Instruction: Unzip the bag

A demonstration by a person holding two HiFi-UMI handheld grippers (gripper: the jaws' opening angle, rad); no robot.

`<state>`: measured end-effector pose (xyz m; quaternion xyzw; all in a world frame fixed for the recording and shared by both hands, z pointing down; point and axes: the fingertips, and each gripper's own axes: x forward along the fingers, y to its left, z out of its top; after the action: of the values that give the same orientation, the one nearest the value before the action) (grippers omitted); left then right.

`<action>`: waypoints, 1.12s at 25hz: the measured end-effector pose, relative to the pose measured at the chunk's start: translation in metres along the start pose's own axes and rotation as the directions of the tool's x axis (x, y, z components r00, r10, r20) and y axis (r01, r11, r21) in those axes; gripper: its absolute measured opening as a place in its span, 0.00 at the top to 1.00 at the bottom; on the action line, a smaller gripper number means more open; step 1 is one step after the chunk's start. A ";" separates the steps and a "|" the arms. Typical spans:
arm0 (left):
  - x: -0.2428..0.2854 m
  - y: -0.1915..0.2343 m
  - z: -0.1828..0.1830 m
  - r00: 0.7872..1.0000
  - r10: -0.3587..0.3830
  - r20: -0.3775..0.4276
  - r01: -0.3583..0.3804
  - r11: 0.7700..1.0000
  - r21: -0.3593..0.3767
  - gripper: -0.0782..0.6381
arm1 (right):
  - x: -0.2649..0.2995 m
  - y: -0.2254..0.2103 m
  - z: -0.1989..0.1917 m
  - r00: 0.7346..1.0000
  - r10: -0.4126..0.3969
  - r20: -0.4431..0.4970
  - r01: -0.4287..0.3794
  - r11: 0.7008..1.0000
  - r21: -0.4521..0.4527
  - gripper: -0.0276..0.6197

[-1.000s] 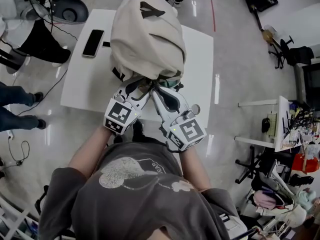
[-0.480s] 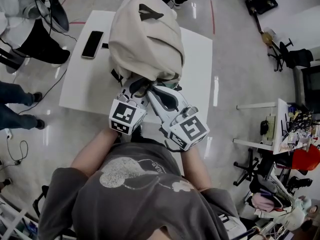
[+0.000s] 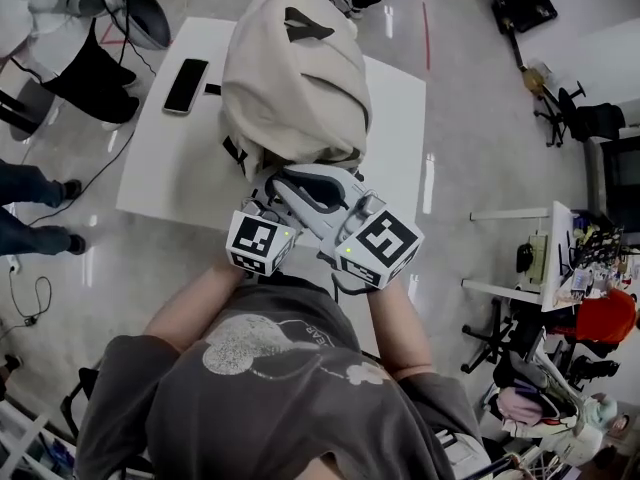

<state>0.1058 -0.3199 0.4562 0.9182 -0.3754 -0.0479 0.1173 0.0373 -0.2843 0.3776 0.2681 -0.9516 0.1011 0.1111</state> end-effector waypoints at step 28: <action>-0.032 0.012 -0.009 0.999 -0.014 -0.044 0.020 0.991 0.129 0.69 | -0.003 -0.024 0.024 0.986 -0.034 0.161 0.020 0.996 0.084 0.84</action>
<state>0.0767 -0.3039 0.4683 0.9278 -0.3673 -0.0045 0.0652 0.0489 -0.3091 0.3572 0.2927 -0.9488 0.1165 0.0236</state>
